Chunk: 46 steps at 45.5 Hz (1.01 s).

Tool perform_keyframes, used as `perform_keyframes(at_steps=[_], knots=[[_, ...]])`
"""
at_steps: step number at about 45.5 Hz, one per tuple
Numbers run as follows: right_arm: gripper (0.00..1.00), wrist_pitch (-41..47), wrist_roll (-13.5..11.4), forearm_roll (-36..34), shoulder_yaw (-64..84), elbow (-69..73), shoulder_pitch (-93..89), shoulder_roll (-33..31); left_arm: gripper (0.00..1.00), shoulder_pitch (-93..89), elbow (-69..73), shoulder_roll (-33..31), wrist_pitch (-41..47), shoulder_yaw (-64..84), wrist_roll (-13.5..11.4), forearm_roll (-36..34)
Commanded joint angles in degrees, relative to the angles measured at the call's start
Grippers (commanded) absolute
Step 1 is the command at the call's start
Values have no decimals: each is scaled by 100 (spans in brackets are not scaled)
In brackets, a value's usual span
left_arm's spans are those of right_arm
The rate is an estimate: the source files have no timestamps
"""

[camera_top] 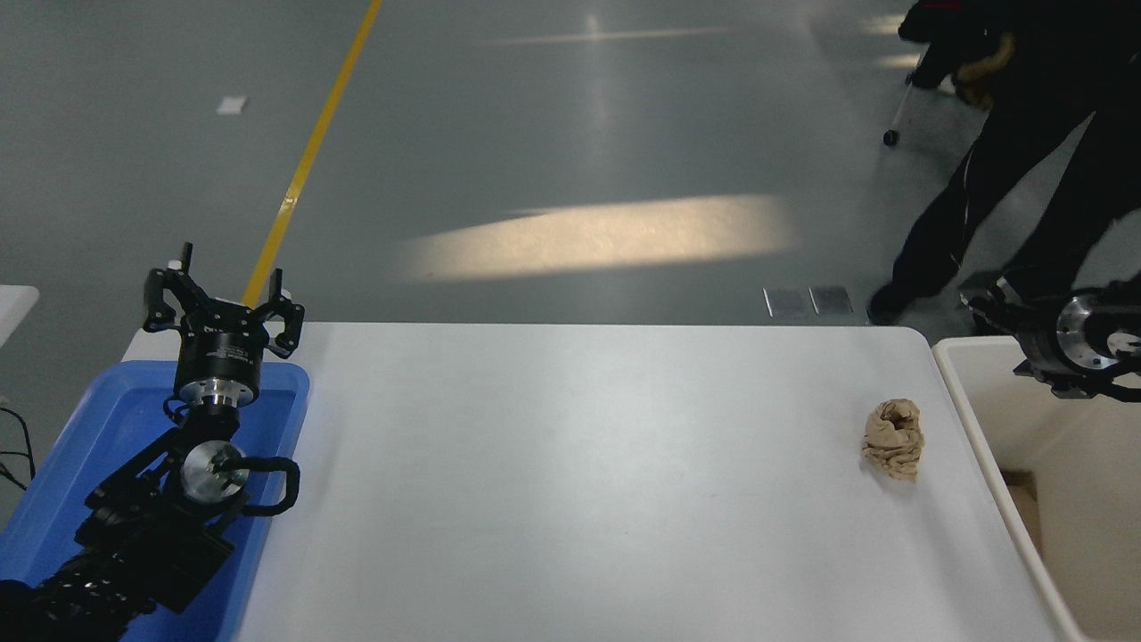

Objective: Pick up paper ball place in dustbin

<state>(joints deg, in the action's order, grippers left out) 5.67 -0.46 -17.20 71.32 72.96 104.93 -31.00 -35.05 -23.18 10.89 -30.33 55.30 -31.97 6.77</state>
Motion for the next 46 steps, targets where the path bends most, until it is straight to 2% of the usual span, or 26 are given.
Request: perform_keyframes(at_steps=[1, 12, 22, 31, 40, 46], knots=[[100, 662, 2, 67, 770, 2169, 2417, 463, 99, 7, -2, 1, 1, 7, -2, 9], [100, 2121, 2, 67, 647, 2704, 3735, 753, 99, 7, 7, 1, 1, 7, -11, 18], [100, 3933, 2, 67, 93, 2704, 4843, 736, 99, 7, 7, -8, 10, 7, -11, 18], [100, 3933, -7, 67, -162, 2704, 5213, 771, 99, 7, 7, -8, 10, 7, -11, 18], [100, 3889, -33, 304, 145, 2704, 4555, 806, 99, 7, 7, -8, 1, 16, -11, 18], [100, 2345, -60, 349, 497, 2469, 3519, 771, 99, 7, 7, -8, 1, 16, -11, 18]])
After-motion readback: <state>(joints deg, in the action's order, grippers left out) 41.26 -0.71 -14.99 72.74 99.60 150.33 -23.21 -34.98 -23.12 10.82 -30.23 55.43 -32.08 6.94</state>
